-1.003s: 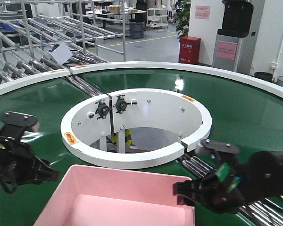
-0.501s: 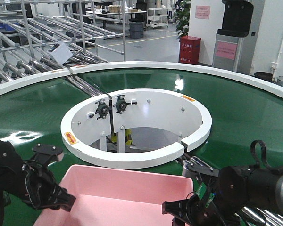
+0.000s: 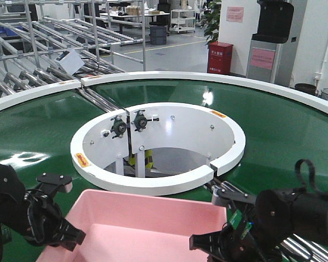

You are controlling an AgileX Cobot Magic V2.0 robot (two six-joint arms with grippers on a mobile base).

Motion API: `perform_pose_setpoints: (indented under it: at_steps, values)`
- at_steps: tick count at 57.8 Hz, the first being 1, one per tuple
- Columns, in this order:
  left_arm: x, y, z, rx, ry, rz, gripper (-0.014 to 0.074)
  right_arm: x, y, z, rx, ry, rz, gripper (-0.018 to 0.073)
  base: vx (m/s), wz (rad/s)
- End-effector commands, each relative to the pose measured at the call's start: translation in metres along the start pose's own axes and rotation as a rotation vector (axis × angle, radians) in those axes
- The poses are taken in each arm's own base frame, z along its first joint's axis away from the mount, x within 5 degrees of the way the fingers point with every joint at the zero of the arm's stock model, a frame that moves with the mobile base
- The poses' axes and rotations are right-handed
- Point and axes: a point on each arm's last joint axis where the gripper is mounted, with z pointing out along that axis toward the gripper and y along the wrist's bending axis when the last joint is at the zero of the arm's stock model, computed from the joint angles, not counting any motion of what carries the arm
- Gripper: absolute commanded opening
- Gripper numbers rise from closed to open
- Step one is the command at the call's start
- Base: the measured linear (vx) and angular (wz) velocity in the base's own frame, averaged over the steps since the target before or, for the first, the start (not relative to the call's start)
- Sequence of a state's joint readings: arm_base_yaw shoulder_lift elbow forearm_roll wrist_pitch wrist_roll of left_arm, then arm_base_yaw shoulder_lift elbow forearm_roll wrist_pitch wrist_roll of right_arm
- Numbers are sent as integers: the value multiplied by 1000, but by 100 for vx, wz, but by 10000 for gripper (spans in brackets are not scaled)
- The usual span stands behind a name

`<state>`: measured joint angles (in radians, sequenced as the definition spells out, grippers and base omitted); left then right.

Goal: Grab pink bin and stack on right shelf
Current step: 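Lower both grippers onto opposite side walls of the pink bin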

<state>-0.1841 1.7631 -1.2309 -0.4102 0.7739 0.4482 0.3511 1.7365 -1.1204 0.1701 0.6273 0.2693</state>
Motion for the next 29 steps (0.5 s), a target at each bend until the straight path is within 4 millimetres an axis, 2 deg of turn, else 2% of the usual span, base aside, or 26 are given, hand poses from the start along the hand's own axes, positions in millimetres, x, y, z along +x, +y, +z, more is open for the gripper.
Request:
perform_pose_setpoints:
  at_steps: [1,9,16,23,29]
  values:
    - [-16,-24,-52,68,-191,-23,-8,-24,12,-50,-61,-207,-38,-10,0,0]
    - [-18,-39,-94,108,-338,-45,-4,-37,20,-98,-71,-300,-86,-9,0,0]
    - [-13,-49,-129,110,-437,-61,-2,-40,25,-136,-93,-393,-108,-9,0,0]
    - [3,-58,-155,101,-516,-68,-2,-35,26,-175,-134,-531,-132,-9,0,0]
    - [21,-63,-171,88,-585,-78,-2,-25,24,-198,-129,-567,-153,-9,0,0]
